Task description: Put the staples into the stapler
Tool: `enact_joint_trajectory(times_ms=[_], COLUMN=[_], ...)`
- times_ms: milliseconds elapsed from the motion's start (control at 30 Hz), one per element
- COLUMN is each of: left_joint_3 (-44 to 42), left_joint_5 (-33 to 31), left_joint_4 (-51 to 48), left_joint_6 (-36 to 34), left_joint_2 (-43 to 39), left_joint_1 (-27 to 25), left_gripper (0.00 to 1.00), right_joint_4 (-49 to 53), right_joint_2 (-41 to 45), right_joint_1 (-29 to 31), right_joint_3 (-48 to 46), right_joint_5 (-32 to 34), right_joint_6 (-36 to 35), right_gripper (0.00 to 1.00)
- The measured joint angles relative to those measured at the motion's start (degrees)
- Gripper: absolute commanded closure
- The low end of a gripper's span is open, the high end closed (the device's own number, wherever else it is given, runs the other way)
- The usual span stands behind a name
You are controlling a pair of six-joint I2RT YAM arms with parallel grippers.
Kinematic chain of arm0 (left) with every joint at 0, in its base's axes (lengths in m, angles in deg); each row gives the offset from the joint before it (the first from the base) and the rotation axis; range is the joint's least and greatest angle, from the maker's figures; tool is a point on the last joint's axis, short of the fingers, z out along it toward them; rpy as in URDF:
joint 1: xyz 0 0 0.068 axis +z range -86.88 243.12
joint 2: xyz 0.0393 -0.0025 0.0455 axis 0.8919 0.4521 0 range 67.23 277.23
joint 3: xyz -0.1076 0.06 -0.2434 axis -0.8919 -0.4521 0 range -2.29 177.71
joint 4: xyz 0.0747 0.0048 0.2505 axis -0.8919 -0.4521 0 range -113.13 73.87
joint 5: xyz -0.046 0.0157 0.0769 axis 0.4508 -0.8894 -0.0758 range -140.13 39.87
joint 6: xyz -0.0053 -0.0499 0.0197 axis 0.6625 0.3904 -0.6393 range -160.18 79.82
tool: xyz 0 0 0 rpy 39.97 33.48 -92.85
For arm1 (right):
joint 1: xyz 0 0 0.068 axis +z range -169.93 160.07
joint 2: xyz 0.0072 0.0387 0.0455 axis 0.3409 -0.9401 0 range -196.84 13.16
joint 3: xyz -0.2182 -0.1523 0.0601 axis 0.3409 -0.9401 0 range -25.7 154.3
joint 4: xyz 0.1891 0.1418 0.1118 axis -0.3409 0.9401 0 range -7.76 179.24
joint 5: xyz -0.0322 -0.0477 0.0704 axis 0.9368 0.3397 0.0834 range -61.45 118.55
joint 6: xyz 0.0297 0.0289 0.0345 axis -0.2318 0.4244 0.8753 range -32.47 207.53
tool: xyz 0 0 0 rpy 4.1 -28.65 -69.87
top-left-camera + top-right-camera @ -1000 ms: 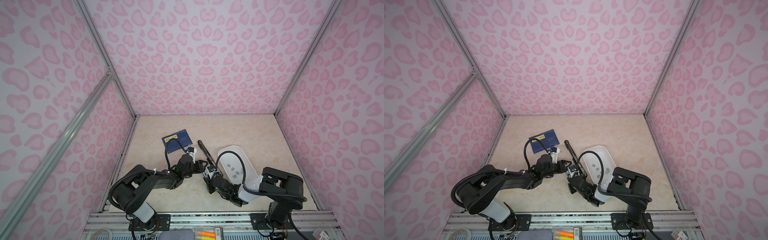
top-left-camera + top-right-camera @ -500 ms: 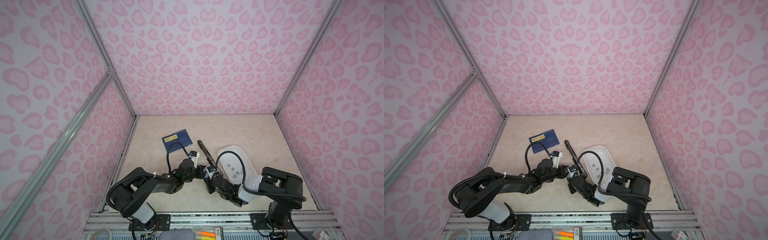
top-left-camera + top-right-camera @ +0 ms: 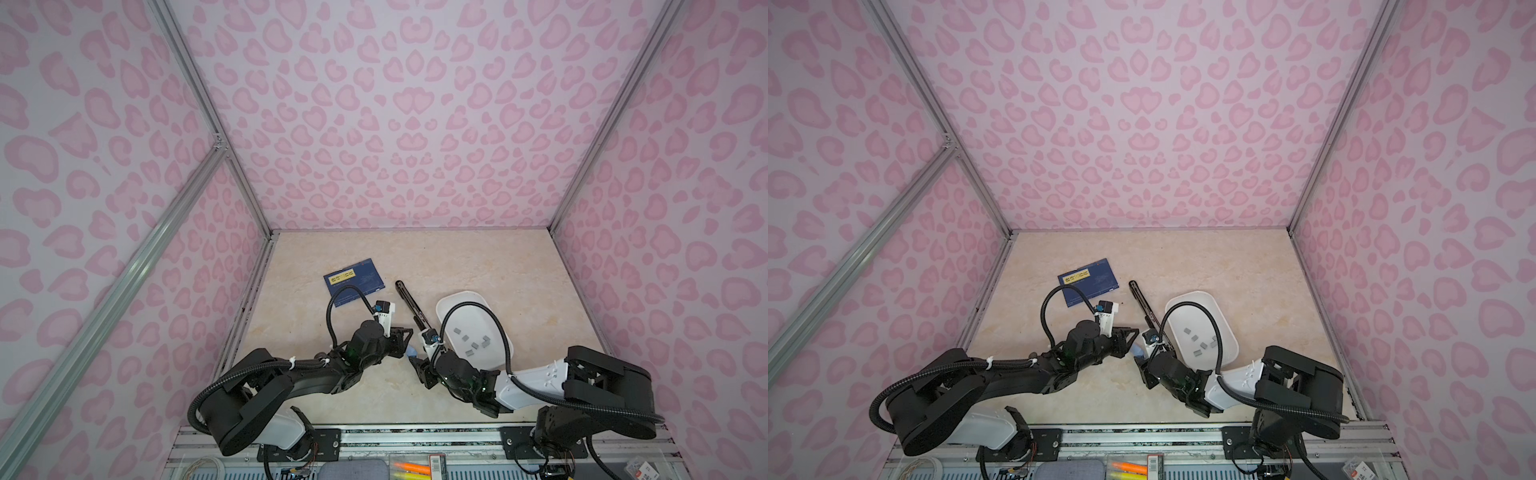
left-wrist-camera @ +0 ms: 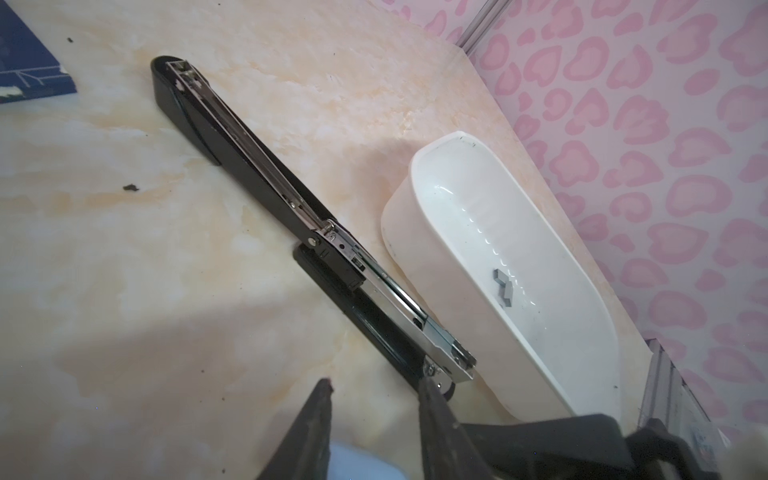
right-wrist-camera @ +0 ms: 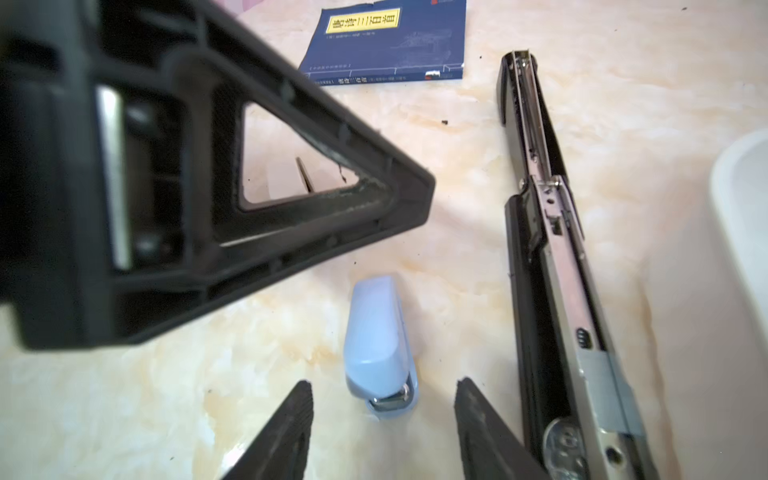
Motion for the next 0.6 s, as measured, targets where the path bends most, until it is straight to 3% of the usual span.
enact_joint_trajectory(times_ms=[267,600], left_joint_3=[-0.7,0.0], left_joint_5=[-3.8,-4.9], left_joint_4=[-1.4,-1.4], left_joint_6=[-2.9,-4.6], left_joint_2=[-0.8,2.0], left_joint_1=[-1.1,-1.9], left_gripper=[0.72,0.76], right_joint_4=[4.5,5.5], right_joint_2=[3.1,-2.8], right_joint_1=[0.0,-0.3], right_joint_3=[2.8,7.5], right_joint_5=[1.2,0.9], right_joint_6=[-1.2,-2.3], right_gripper=[0.69,0.74])
